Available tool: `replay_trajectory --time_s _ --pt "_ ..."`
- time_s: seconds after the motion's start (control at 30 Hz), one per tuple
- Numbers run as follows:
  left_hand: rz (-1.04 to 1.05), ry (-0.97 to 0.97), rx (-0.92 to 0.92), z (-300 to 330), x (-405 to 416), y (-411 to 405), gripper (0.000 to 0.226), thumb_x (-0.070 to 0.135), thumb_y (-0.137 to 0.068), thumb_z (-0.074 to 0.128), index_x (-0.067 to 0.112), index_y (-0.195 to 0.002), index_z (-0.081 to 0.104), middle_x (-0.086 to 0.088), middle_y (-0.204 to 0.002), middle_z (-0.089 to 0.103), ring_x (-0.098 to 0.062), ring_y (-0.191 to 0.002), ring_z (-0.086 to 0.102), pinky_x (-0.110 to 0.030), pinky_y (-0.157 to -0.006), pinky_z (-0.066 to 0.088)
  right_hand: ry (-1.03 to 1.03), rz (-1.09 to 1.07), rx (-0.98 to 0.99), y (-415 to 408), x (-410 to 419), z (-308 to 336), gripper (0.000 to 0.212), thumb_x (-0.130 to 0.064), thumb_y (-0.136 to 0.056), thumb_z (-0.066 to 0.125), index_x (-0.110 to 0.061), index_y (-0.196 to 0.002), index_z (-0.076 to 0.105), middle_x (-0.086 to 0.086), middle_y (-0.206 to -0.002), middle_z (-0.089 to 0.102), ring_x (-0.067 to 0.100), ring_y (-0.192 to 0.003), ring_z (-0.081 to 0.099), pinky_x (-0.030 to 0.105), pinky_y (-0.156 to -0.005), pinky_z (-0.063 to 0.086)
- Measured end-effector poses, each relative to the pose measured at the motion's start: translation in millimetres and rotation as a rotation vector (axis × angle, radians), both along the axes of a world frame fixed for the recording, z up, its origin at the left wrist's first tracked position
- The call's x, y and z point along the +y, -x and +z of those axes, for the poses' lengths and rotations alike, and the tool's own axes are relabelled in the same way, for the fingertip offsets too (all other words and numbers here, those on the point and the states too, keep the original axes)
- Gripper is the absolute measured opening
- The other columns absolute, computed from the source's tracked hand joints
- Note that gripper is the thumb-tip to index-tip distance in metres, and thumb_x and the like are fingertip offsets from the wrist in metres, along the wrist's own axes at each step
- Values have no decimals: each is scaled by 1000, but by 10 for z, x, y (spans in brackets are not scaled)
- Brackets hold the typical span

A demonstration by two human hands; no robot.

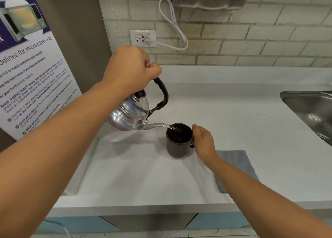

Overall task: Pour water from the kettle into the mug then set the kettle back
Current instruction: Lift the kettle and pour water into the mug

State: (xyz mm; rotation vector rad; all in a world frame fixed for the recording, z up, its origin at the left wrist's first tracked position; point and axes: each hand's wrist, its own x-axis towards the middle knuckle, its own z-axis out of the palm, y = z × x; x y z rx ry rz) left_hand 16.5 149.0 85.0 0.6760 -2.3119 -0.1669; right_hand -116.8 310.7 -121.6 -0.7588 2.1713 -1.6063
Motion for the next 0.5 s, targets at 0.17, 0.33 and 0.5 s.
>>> replay_trajectory --time_s 0.17,0.33,0.5 --pt "-4 -2 4 9 -10 -9 34 27 -74 51 2 -50 46 -7 -43 33 -23 -47 32 -33 -49 42 6 -3 -9 -4 1 1 38 -34 -97 35 -12 -66 39 13 -67 40 22 -65 40 37 -65 41" --pt "-13 -7 17 2 -5 -8 35 25 -75 52 0 -51 48 -7 -43 32 -22 -47 31 -36 -50 45 4 -6 -12 -8 11 11 39 -34 -97 36 -11 -66 39 13 -66 40 22 -63 40 36 -63 40" --pt "-39 -39 49 -45 -48 -15 36 24 -76 53 -3 -52 51 -11 -45 38 -20 -46 33 -28 -47 35 5 -8 -20 -13 9 14 40 -34 -97 36 -9 -67 42 14 -66 41 22 -64 41 37 -64 42"
